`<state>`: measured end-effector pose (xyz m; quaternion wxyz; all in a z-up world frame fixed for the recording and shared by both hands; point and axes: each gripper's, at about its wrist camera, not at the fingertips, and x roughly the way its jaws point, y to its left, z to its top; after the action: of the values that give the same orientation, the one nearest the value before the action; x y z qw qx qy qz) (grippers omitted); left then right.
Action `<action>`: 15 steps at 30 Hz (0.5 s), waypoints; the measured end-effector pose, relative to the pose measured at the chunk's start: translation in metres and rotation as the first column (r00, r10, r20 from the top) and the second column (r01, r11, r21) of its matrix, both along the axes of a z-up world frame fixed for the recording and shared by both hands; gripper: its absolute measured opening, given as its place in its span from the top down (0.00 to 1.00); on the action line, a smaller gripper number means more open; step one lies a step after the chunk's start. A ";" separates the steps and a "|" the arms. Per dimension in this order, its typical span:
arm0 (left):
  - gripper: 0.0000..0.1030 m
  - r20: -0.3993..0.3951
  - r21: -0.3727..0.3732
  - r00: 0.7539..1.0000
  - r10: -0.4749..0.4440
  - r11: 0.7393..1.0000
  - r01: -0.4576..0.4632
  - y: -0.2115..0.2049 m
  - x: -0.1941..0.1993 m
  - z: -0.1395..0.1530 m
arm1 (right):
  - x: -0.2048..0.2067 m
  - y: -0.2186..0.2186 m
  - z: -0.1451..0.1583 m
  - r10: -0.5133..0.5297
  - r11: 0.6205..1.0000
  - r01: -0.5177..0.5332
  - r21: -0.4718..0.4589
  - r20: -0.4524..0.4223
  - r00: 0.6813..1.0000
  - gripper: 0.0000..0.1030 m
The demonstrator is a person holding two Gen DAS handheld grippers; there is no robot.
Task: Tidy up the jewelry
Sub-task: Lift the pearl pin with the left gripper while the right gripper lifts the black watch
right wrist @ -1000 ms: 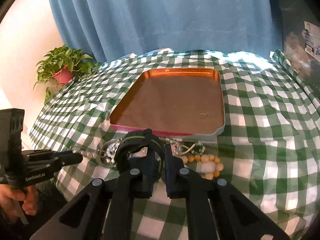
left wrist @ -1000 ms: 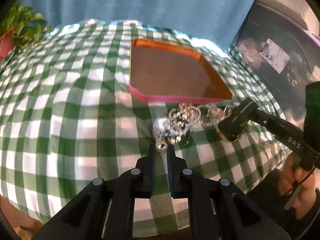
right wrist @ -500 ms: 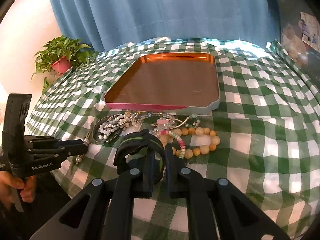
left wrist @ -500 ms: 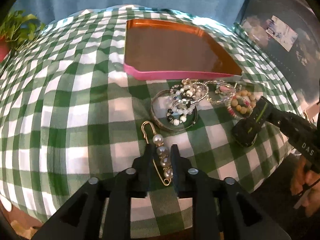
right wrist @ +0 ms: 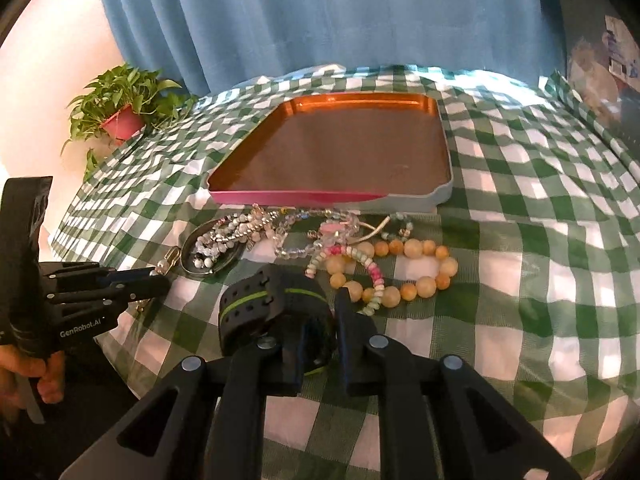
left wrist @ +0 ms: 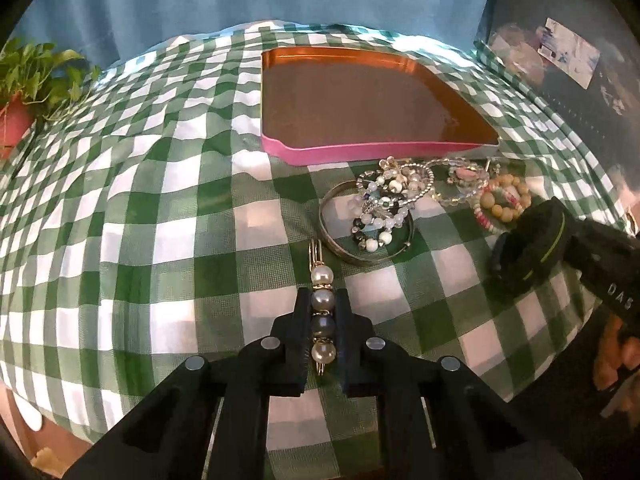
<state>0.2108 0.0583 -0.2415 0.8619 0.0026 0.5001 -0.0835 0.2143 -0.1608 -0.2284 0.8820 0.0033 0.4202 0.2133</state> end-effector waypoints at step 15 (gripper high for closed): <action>0.89 0.024 0.009 0.999 0.028 1.000 -0.028 -0.011 -0.035 0.048 | -0.032 -0.008 0.044 -0.015 0.999 0.013 0.033 0.062 0.998 0.91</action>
<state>0.1757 0.0470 -0.1932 0.8690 0.0006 0.4901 -0.0689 0.1821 -0.1692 -0.1845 0.8961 0.0141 0.3887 0.2139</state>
